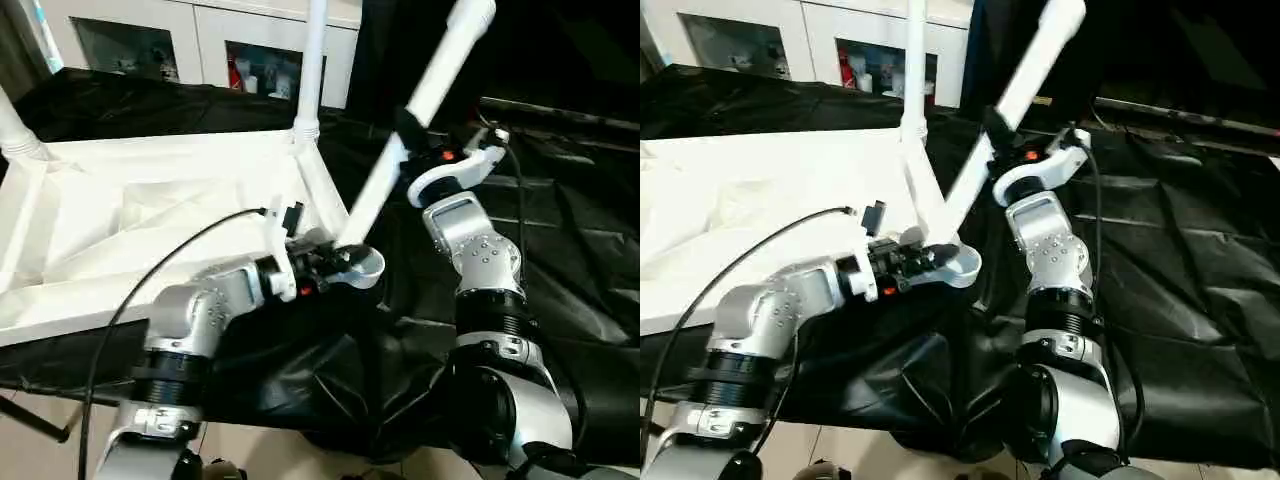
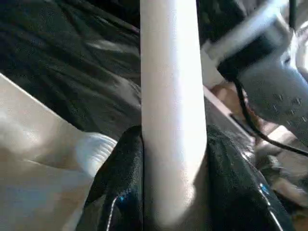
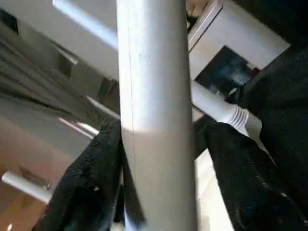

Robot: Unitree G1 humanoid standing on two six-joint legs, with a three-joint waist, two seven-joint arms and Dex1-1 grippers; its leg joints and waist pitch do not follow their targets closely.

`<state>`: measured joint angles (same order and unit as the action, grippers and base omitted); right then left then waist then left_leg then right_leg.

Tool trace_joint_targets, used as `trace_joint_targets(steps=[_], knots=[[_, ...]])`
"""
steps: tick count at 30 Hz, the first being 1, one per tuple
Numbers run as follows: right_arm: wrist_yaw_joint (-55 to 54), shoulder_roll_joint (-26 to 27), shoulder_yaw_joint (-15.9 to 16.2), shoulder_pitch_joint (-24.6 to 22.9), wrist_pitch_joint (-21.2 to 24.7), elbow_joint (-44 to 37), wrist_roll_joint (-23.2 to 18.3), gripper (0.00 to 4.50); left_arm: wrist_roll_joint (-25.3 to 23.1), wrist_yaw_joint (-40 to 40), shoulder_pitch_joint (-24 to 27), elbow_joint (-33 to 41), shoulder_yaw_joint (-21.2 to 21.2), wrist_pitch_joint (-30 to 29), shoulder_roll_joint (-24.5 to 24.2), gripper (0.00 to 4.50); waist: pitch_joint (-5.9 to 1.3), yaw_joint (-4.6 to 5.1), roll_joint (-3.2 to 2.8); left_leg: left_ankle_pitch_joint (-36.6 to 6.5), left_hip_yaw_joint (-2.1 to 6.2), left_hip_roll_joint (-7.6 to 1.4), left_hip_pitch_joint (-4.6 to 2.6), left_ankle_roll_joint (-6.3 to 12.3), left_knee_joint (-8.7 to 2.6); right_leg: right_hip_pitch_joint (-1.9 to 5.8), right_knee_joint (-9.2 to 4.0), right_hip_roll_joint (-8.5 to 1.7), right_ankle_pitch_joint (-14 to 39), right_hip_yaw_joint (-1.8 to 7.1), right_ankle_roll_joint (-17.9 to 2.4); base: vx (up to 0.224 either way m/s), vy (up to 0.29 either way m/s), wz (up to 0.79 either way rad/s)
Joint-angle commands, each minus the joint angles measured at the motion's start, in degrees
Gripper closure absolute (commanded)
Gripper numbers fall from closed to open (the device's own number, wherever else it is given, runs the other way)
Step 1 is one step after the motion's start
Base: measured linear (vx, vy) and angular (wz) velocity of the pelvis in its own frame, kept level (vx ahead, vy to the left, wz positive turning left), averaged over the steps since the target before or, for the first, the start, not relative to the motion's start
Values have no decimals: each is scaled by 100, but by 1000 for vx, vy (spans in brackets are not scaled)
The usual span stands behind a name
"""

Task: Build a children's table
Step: Insert table leg to table base

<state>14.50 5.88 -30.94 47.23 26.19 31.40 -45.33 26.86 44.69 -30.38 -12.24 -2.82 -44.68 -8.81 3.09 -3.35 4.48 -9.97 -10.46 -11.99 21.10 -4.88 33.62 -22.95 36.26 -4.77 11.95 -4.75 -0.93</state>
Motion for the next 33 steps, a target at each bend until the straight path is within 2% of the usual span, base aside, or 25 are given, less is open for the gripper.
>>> trace_joint_targets(steps=[1,2,4,5,6,9,10,11,12,13,14,16,17,18,19,20,21,22,24,25,26,29,30,31,33], knots=[[72,-116,74,-199,263,-289,-78,159,94,-7,-209,60,-247,157,-114,311,-413,-18,-148,-375,11,-99,-81,24,-351,354,-330,-282,-267,311,-1001,0,0,0],[72,-116,74,-199,263,-289,-78,159,94,-7,-209,60,-247,157,-114,311,-411,-18,-118,-324,9,-94,-76,21,-349,361,-338,-268,-348,311,-995,0,0,0],[295,-250,301,-537,735,-750,-216,159,61,-7,-346,-166,-445,272,-384,312,-424,-28,-118,-218,13,-95,-81,46,-344,368,-315,-269,-533,314,-1017,0,0,0],[341,-282,347,-609,807,-844,-234,159,48,0,-370,-213,-466,298,-434,312,-423,-35,-140,-197,19,-85,-84,63,-345,371,-321,-258,-568,309,-1020,0,0,0],[416,-342,416,-714,862,-970,-213,159,22,22,-401,-266,-487,338,-521,312,-425,-48,-130,-189,19,-86,-88,77,-342,374,-323,-261,-630,312,-1012,0,0,0],[644,-617,584,-966,908,-1251,-58,159,-16,89,-485,-374,-523,413,-777,312,-420,-63,-124,-342,13,-97,-97,-13,-355,370,-341,-283,-347,311,-1011,0,0,0],[743,-735,731,-1036,747,-1317,176,159,-52,117,-496,-377,-498,418,-840,312,-416,-79,-113,-340,15,-98,-90,-52,-355,371,-340,-285,-279,314,-1002,0,0,0],[986,-959,1077,-1147,424,-1415,636,143,-145,208,-500,-367,-388,437,-948,312,-412,-84,-118,-357,16,-102,-87,-99,-358,365,-343,-286,-203,311,-983,0,0,0],[986,-959,1077,-1147,424,-1415,636,127,-145,208,-500,-367,-388,437,-948,312,-411,-94,-116,-369,15,-108,-79,-122,-354,358,-354,-299,-146,304,-959,0,0,0],[1153,-1107,1311,-1217,211,-1477,942,123,-210,272,-502,-360,-311,450,-1019,312,-397,-102,-110,-391,3,-93,-81,-165,-356,358,-364,-287,-48,319,-911,0,0,0],[1397,-1426,1789,-1304,-234,-1581,1583,123,-349,402,-506,-362,-134,493,-1155,312,-399,-113,-97,-417,11,-99,-76,-169,-358,362,-368,-297,20,316,-889,0,0,0],[1319,-1882,2447,-1281,-1151,-1474,2694,104,-436,505,-531,-398,2,526,-1245,312,-394,-116,-114,-388,-1,-89,-80,-220,-347,352,-370,-290,46,323,-849,0,0,0],[1221,-2080,2700,-1241,-1536,-1380,3151,85,-461,536,-545,-412,49,538,-1269,312,-394,-135,-105,-337,14,-95,-73,-313,-341,343,-368,-299,99,304,-851,0,0,0],[1136,-2229,2879,-1221,-1767,-1341,3445,78,-473,560,-563,-442,88,563,-1287,312,-391,-129,-102,-354,0,-80,-73,-308,-336,351,-358,-291,45,329,-870,0,0,0],[1125,-2254,2901,-1211,-1799,-1327,3485,78,-474,566,-566,-444,95,565,-1290,312,-396,-127,-96,-419,-9,-67,-76,-239,-334,363,-352,-279,9,342,-902,0,0,0],[1066,-2563,3159,-1087,-2133,-1163,3914,74,-484,607,-594,-462,173,584,-1318,312,-397,-128,-91,-429,2,-75,-70,-223,-335,363,-347,-282,9,338,-919,0,0,0],[1066,-2563,3159,-1087,-2133,-1163,3914,74,-484,607,-594,-462,173,584,-1318,312,-400,-123,-90,-430,3,-77,-72,-220,-331,357,-345,-273,9,329,-948,0,0,0],[971,-2985,3549,-952,-2758,-953,4650,74,-498,660,-608,-447,261,563,-1360,312,-396,-114,-65,-463,-13,-70,-81,-155,-323,358,-346,-258,-45,343,-988,0,0,0],[746,-3280,3833,-862,-3354,-766,5293,74,-520,755,-596,-401,348,534,-1410,312,-393,-125,-41,-349,-15,-57,-55,-158,-298,361,-326,-250,-95,338,-1016,0,0,0],[376,-3505,3996,-746,-3918,-507,5808,74,-534,866,-567,-332,431,506,-1468,312,-393,-126,-32,-383,-29,-50,-68,-119,-293,358,-333,-241,-81,349,-1006,0,0,0],[376,-3505,3996,-746,-3918,-507,5808,74,-534,866,-567,-332,431,506,-1468,312,-393,-125,-33,-399,-25,-52,-60,-127,-288,353,-328,-246,-4,348,-983,0,0,0],[-238,-3878,4354,-510,-4401,-57,6611,74,-528,1040,-482,-153,575,435,-1585,312,-389,-105,-5,-426,-34,-52,-65,-34,-280,350,-312,-216,-57,359,-948,0,0,0],[-238,-3878,4354,-510,-4401,-57,6611,74,-528,1040,-482,-153,575,435,-1585,312,-389,-111,4,-407,-34,-58,-66,-31,-276,346,-304,-224,-79,366,-944,0,0,0],[-506,-4048,4568,-370,-4622,213,6963,74,-497,1113,-438,-57,644,403,-1648,312,-388,-100,10,-394,-35,-58,-66,-37,-274,336,-301,-214,-81,357,-959,0,0,0],[-753,-4155,4716,-229,-4808,492,7223,74,-475,1198,-413,-6,693,384,-1707,312,-384,-89,30,-477,-50,-49,-57,-3,-265,342,-304,-203,-19,368,-924,0,0,0]])
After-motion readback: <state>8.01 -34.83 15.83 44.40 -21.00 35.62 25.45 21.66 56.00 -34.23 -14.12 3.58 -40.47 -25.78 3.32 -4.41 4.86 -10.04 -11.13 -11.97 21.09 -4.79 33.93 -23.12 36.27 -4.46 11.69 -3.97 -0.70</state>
